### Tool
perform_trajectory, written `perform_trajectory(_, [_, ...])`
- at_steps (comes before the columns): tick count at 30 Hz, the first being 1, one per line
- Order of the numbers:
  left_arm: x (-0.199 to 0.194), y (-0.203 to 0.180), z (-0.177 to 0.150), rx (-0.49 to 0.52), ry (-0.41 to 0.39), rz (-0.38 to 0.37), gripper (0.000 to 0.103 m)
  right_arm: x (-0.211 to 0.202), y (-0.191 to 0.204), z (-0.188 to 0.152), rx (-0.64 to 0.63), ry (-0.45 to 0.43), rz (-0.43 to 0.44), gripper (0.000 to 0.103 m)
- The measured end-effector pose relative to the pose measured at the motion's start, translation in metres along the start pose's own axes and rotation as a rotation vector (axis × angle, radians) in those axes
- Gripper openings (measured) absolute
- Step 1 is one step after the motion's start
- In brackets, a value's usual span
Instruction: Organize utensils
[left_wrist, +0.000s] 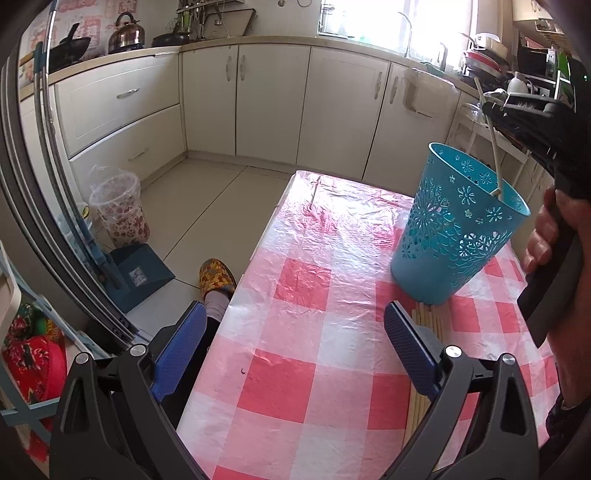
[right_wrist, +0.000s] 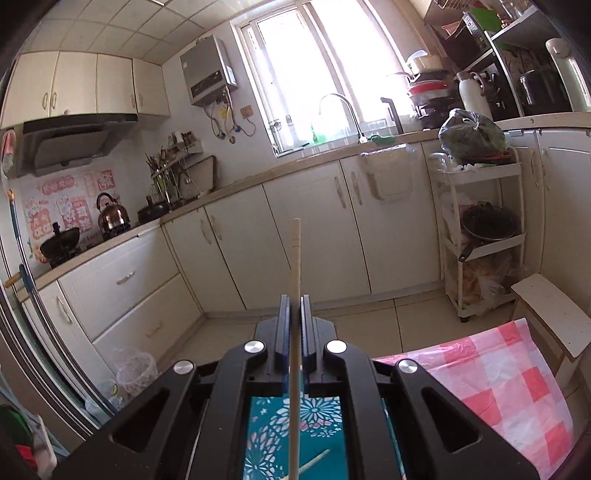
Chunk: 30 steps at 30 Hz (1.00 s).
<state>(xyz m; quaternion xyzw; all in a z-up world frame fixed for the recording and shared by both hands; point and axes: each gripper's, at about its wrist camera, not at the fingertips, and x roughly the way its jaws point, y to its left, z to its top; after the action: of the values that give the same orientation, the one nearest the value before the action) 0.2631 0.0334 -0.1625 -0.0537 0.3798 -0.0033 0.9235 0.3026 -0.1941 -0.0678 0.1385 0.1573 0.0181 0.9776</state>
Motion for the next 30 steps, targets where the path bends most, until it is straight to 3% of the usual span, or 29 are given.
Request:
perform_trajectory(6, [0.001, -0.001, -0.001, -0.003, 0.012, -0.003, 0.093, -0.001, -0.007, -0.016, -0.015, 0.054, 0.01, 0.013])
perform_trajectory(9, [-0.011, -0.002, -0.001, -0.001, -0.004, -0.004, 0.093, -0.028, -0.008, -0.02, -0.012, 0.032, 0.027, 0.017])
perform_trajectory(14, [-0.032, -0.008, -0.003, 0.022, -0.028, -0.005, 0.093, -0.091, -0.009, -0.038, -0.008, 0.048, 0.037, 0.036])
perform_trajectory(22, [-0.066, -0.02, -0.013, 0.067, -0.056, -0.01, 0.093, -0.129, -0.023, -0.109, 0.0, 0.297, -0.011, 0.037])
perform_trajectory(27, [-0.077, -0.017, -0.023, 0.071, -0.052, -0.005, 0.095, -0.108, -0.026, -0.143, -0.005, 0.482, -0.025, 0.036])
perform_trajectory(30, [-0.08, -0.011, -0.029, 0.057, -0.029, -0.001, 0.095, -0.089, -0.025, -0.158, 0.012, 0.556, -0.02, 0.026])
